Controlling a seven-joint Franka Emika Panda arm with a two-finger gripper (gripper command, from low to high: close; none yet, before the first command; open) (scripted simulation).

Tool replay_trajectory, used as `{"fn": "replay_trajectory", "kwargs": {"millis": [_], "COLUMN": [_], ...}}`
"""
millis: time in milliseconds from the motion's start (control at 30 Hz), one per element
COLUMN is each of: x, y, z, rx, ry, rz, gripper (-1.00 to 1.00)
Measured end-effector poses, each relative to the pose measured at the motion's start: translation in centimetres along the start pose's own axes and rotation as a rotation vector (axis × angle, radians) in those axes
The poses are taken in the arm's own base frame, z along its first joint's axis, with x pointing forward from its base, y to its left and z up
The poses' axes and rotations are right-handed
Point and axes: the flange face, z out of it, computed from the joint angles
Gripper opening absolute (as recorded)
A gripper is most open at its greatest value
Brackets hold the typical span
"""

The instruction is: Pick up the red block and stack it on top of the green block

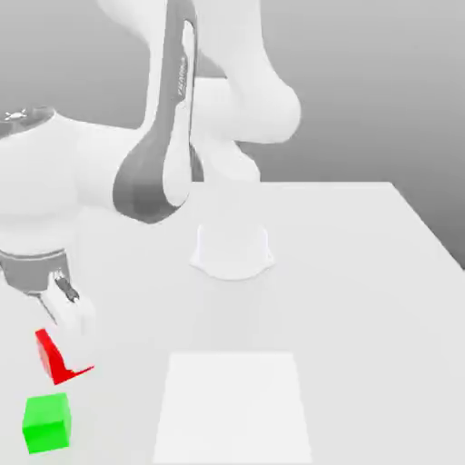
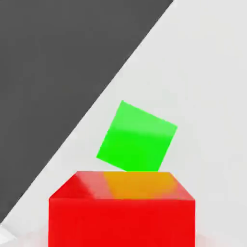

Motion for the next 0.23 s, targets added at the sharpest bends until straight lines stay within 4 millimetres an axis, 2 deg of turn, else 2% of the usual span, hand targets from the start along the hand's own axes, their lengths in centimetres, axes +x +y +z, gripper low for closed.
{"fn": "replay_trajectory", "kwargs": {"millis": [100,133,233], "x": [0.5,0.5,0.5], "y": [-0.3,-0.2,-0.2], "z": [3.9,4.8,4.8], "rx": [0.0,0.0,0.0], "ry": [-0.001,-0.001,-0.001], "rz": [0.002,0.002,0.002], "gripper": [-1.0,1.0,1.0]}}
